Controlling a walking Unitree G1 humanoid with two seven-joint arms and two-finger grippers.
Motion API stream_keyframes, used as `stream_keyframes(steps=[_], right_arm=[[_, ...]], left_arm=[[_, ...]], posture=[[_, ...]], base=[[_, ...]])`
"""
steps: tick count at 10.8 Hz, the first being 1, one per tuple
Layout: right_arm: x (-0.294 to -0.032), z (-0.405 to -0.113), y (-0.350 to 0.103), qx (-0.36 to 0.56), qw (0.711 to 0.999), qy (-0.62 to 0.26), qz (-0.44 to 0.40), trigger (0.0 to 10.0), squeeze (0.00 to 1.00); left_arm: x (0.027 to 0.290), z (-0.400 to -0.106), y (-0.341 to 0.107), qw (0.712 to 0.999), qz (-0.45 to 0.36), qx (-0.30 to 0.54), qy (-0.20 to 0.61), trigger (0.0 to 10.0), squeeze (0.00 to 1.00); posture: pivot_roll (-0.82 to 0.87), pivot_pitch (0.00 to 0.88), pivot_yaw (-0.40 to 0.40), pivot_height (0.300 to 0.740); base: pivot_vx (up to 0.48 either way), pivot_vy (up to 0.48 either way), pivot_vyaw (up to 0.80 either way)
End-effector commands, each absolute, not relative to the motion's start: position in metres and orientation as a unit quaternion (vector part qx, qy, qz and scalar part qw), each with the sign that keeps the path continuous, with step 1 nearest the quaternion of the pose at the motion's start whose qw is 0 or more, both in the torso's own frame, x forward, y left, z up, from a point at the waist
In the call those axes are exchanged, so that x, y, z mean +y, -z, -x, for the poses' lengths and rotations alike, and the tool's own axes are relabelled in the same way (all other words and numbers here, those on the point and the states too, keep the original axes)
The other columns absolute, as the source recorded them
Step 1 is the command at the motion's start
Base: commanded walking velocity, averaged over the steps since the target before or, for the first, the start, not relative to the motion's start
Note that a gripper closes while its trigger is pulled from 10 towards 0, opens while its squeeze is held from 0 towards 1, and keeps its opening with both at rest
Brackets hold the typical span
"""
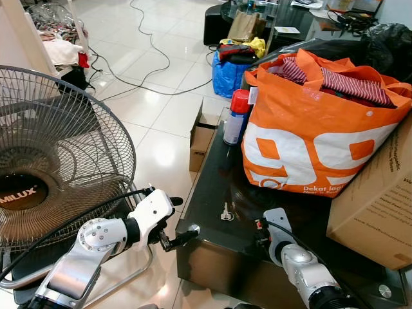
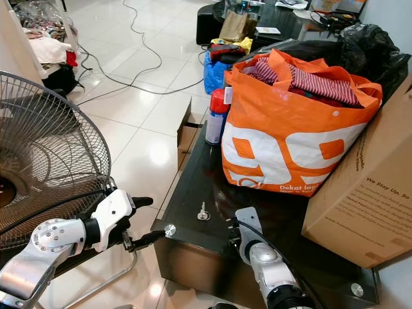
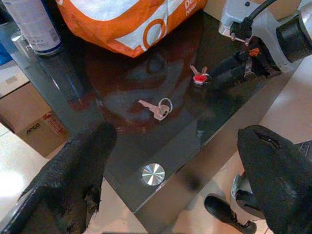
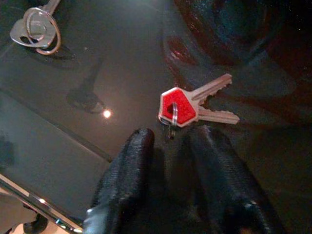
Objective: Hang keys on a hook
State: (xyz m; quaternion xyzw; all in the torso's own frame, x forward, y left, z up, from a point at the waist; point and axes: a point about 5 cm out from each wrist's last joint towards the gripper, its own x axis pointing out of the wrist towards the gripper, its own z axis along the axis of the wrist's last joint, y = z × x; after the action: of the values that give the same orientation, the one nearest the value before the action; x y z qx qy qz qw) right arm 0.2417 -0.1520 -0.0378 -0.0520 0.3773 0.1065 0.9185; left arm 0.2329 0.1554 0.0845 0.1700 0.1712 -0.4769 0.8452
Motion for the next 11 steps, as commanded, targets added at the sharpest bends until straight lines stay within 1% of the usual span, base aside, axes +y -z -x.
stream_keyframes(steps=[1,11], right_arm=[[-0.1537,-0.2424,0.0364,0.376,0.919,-0.107,0.056,0.0,0.0],[-0.1503,-0.245,0.0362,0.373,0.921,-0.096,0.05,0.0,0.0]], left_arm=[[0.1536,-0.2333,-0.0842,0.843,-0.173,0.168,0.481,10.0,0.0],[0.1541,-0.237,-0.0849,0.842,-0.175,0.167,0.482,10.0,0.0]], posture=[[-0.01,0.034,-0.063,0.74],[-0.01,0.038,-0.06,0.74]], base=[[0.0,0.0,0.0],[0.0,0.0,0.0]])
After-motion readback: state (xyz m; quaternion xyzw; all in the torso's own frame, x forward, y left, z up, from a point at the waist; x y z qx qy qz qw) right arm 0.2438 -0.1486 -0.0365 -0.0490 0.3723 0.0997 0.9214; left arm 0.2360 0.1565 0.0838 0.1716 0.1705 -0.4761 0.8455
